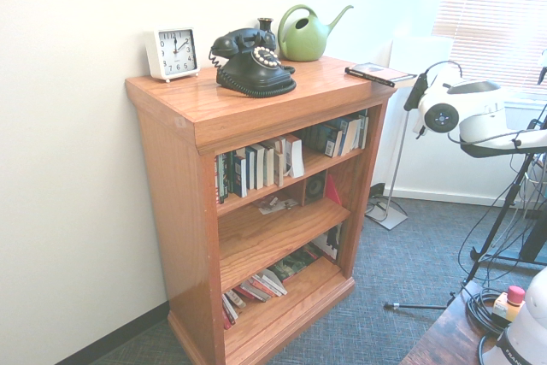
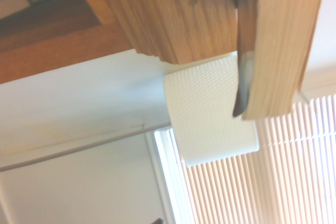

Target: Organize the shelf

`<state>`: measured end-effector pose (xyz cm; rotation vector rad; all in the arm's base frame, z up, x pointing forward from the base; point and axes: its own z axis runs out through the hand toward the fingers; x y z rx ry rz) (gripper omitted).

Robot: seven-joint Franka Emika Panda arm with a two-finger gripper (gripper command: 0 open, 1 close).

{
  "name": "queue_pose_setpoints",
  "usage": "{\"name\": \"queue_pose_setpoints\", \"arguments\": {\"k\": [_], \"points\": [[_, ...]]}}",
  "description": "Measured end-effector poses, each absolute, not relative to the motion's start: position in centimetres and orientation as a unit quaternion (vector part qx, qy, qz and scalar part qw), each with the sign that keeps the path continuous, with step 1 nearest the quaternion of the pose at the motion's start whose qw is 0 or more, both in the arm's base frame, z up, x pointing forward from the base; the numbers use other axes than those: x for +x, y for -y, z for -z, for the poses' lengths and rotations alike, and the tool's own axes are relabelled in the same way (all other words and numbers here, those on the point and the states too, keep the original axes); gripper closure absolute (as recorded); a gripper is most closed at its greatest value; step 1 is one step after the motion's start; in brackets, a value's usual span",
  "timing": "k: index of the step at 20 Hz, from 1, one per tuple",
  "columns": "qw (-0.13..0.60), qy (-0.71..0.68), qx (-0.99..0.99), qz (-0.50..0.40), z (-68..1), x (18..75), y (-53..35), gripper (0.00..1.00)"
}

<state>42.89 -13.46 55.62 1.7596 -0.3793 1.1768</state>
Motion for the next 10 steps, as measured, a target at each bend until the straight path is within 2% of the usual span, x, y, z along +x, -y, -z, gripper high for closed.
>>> {"name": "queue_pose_setpoints", "arguments": {"k": [10], "points": [[0.466,0.082,0.716,-0.513,-56.8,42.5,11.1,0.0]]}}
